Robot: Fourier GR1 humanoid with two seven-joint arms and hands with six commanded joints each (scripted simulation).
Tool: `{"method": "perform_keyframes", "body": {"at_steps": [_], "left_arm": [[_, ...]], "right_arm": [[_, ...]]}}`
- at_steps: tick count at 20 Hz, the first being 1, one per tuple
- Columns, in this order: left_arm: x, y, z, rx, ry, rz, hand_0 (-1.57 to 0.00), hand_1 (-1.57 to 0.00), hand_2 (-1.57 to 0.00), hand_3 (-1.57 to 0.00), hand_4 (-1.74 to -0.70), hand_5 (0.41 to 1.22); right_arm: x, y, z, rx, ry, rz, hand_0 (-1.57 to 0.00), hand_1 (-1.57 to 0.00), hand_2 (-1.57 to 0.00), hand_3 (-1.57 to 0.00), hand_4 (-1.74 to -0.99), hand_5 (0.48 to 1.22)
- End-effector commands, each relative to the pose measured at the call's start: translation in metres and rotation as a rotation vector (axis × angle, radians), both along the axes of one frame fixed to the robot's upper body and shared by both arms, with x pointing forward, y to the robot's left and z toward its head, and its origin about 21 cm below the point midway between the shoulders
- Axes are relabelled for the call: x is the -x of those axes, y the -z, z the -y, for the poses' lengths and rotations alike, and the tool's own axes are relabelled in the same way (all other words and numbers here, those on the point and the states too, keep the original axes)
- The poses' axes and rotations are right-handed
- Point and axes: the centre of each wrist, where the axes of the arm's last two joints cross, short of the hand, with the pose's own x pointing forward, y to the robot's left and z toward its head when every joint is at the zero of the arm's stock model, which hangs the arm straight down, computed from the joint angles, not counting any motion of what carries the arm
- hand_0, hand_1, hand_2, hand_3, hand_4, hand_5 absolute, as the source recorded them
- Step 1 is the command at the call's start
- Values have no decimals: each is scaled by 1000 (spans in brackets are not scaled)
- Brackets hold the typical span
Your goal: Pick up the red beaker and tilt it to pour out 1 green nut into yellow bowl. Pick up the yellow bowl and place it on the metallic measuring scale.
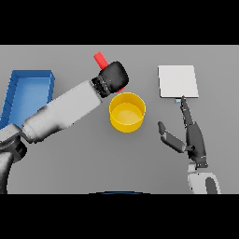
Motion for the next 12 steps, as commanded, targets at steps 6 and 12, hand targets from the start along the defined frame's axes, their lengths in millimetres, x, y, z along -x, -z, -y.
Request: {"method": "perform_keyframes", "body": {"at_steps": [6,12], "left_arm": [[4,2,14,-208,145,104,-1571,-1571,-1571,-1571,-1735,1221],[5,1,30,-358,231,178,-1571,-1571,-1571,-1571,-1730,1221]], "right_arm": [[-1,0,-1,-15,4,2,1,1,1,1,-1164,625],[-2,1,3,16,11,6,1,1,1,1,-1161,634]]}}
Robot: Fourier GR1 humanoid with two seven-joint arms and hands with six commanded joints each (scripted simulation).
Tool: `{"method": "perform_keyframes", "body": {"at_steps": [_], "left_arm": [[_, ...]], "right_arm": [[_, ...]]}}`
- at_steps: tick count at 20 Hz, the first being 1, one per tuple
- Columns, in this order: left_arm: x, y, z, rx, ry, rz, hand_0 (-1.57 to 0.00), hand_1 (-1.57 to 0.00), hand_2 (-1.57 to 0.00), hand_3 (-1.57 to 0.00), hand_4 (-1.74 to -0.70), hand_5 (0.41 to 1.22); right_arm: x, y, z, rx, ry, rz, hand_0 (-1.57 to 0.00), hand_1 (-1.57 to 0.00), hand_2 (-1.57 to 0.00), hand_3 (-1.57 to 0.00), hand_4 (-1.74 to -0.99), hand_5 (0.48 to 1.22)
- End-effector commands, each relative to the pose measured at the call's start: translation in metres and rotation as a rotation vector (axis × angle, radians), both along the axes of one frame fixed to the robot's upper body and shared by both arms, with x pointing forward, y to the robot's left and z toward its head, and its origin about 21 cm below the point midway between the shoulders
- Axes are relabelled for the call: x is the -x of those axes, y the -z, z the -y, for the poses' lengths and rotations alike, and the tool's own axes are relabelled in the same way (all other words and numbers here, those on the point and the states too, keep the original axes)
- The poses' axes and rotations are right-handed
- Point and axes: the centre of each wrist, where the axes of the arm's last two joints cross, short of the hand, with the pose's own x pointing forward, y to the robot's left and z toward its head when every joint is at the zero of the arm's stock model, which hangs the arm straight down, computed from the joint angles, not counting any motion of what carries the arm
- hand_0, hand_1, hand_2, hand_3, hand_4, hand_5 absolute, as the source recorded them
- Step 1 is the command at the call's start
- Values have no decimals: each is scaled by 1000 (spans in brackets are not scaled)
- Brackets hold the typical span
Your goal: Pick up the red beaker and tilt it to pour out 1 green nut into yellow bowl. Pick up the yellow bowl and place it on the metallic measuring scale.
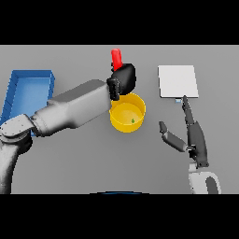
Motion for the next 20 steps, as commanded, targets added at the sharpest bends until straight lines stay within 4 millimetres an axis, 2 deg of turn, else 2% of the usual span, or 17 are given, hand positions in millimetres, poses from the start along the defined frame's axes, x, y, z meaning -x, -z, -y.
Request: {"method": "perform_keyframes", "body": {"at_steps": [1,3,6,7,11,12,13,16,18,19,20], "left_arm": [[2,-1,4,-20,11,9,-1571,-1571,-1571,-1571,-1727,1221],[6,1,9,-54,38,39,-1571,-1571,-1571,-1571,-1722,1221],[1,-16,12,-87,66,65,-1571,-1571,-1571,-1571,-1721,1221],[-1,-26,11,-102,67,66,-1571,-1571,-1571,-1571,-1721,1221],[-23,-89,10,-67,30,203,-1571,-1571,-1571,-1571,-1725,1221],[-29,-108,5,-24,8,223,-1571,-1571,-1571,-1365,-1728,1221],[-37,-123,-2,21,-14,250,-1571,-1571,-1571,-1179,-1731,1221],[-58,-182,-32,247,-181,297,-1571,-1571,-1571,-1370,-1727,1221],[-67,-205,-53,491,-303,263,-1571,-1571,-1571,-1443,-1732,1221],[-71,-221,-70,632,-391,241,-1571,-1571,-1571,-1468,-1734,1221],[-75,-229,-90,780,-469,212,-1571,-1571,-1571,-1427,-1735,1221]], "right_arm": [[0,-3,-1,13,0,10,1,1,1,1,-1160,635],[3,-2,-1,-4,0,7,1,1,1,1,-1154,634],[4,-1,-3,-12,4,10,1,1,1,1,-1152,635],[0,-3,-5,-18,5,11,1,1,1,1,-1153,636],[2,0,-5,-27,-19,22,1,1,1,1,-1154,654],[6,0,-2,-9,-22,37,1,1,1,1,-1156,659],[5,-2,-5,-11,-17,40,1,1,1,1,-1160,660],[4,-1,-5,-33,-32,42,1,1,1,1,-1160,661],[-2,0,-8,-13,-26,22,1,1,1,1,-1152,652],[-3,1,-6,11,-14,19,1,1,1,1,-1146,641],[-5,-2,-7,30,-10,35,1,1,1,1,-1140,637]]}}
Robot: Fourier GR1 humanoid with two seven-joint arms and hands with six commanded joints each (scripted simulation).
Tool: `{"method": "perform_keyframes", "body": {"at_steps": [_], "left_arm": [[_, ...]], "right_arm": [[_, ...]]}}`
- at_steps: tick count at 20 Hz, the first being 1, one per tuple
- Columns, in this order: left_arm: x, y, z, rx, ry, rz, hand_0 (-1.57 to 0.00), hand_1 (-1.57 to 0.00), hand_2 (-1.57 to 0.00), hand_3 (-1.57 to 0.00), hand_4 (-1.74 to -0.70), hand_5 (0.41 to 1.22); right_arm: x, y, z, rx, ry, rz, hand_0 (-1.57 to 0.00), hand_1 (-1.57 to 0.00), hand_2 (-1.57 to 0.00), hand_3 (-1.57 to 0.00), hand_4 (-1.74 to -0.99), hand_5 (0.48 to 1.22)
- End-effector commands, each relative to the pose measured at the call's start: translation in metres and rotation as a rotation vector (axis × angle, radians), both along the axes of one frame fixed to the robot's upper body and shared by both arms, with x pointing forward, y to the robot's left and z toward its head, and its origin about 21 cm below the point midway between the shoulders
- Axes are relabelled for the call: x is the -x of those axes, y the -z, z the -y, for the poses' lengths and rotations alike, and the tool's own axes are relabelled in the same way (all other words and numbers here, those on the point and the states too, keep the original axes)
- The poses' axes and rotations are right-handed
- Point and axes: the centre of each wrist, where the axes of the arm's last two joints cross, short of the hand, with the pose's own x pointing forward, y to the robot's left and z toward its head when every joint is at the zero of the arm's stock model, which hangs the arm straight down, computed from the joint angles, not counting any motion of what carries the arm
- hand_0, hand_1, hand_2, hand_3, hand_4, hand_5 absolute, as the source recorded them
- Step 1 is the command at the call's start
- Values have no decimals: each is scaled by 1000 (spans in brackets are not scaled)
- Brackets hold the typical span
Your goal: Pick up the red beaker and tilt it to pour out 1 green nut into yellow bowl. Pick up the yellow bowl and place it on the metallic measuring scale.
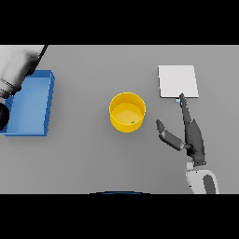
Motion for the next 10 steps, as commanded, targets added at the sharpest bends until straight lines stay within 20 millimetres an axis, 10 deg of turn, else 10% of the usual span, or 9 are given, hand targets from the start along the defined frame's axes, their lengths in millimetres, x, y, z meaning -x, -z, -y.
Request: {"method": "perform_keyframes", "body": {"at_steps": [1,10], "left_arm": [[-4,-3,-19,138,-26,-19,-1571,-1571,-1571,-1417,-1736,1221],[-9,67,-190,920,-472,-9,-1571,-1571,-1571,-1534,-1740,1221]], "right_arm": [[-1,0,-2,10,2,5,1,1,1,1,-1144,633],[-3,-1,4,-82,-74,4,1,1,1,1,-1126,651]]}}
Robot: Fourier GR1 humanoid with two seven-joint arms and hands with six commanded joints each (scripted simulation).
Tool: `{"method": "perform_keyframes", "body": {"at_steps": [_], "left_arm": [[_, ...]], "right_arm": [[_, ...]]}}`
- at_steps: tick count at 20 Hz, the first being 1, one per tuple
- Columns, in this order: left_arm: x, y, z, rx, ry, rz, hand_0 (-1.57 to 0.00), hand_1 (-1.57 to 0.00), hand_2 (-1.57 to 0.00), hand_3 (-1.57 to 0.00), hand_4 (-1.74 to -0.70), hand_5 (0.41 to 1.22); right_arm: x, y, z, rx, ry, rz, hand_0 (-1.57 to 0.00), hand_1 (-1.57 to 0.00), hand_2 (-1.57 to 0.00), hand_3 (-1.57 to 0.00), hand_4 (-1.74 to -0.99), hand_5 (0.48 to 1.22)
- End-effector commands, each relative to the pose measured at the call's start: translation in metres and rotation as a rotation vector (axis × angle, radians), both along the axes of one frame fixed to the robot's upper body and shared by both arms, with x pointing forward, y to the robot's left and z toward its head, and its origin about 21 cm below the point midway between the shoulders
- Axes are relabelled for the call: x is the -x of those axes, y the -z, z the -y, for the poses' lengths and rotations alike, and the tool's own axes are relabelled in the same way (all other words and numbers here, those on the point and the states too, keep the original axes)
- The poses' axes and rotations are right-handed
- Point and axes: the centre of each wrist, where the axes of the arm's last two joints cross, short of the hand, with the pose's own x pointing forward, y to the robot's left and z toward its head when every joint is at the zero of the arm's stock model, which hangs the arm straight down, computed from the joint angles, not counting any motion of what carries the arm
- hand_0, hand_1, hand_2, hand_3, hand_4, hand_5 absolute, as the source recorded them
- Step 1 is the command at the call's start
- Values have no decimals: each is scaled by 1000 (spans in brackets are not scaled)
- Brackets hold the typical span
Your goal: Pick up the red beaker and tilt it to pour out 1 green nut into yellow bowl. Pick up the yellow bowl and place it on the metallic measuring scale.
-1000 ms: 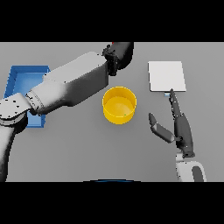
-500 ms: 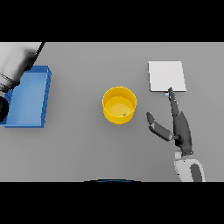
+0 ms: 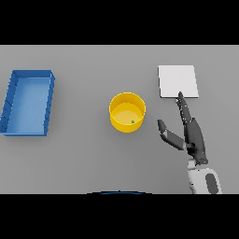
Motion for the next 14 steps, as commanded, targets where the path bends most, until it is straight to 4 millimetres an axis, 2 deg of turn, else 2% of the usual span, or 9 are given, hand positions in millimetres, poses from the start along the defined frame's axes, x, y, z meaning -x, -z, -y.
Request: {"method": "perform_keyframes", "body": {"at_steps": [1,2,3,4,7,10,12,14], "left_arm": [[2,9,-6,44,-30,2,-1571,-1571,-1571,-1541,-1740,1221],[4,23,-17,113,-105,-13,-1571,-1571,-1571,-1547,-1741,1221],[7,32,-23,169,-159,-19,-1571,-1571,-1571,-1552,-1741,1221],[9,38,-25,224,-184,-10,-1571,-1571,-1571,-1556,-1741,1221],[23,68,-45,325,-253,-28,-1571,-1571,-1571,-1462,-1741,1221],[42,102,-44,433,-279,-39,-1571,-1571,-1571,-1374,-1741,1221],[59,121,-48,483,-307,-42,-1571,-1571,-1571,-1379,-1741,1221],[73,131,-48,525,-348,-50,-1571,-1571,-1571,-1376,-1741,1221]], "right_arm": [[2,1,1,-13,-12,-4,1,1,1,1,-1141,657],[0,0,-3,-16,-17,-7,1,1,1,1,-1148,663],[1,0,0,-14,-11,-8,1,1,1,1,-1157,666],[1,2,-3,-8,-19,-11,1,1,1,1,-1165,672],[2,3,-1,23,-16,-3,1,1,1,1,-1188,696],[3,0,0,32,-16,-2,1,1,1,1,-1194,703],[-1,0,1,29,-15,-5,1,1,1,1,-1202,709],[-4,3,-2,33,-10,-6,1,1,1,1,-1205,704]]}}
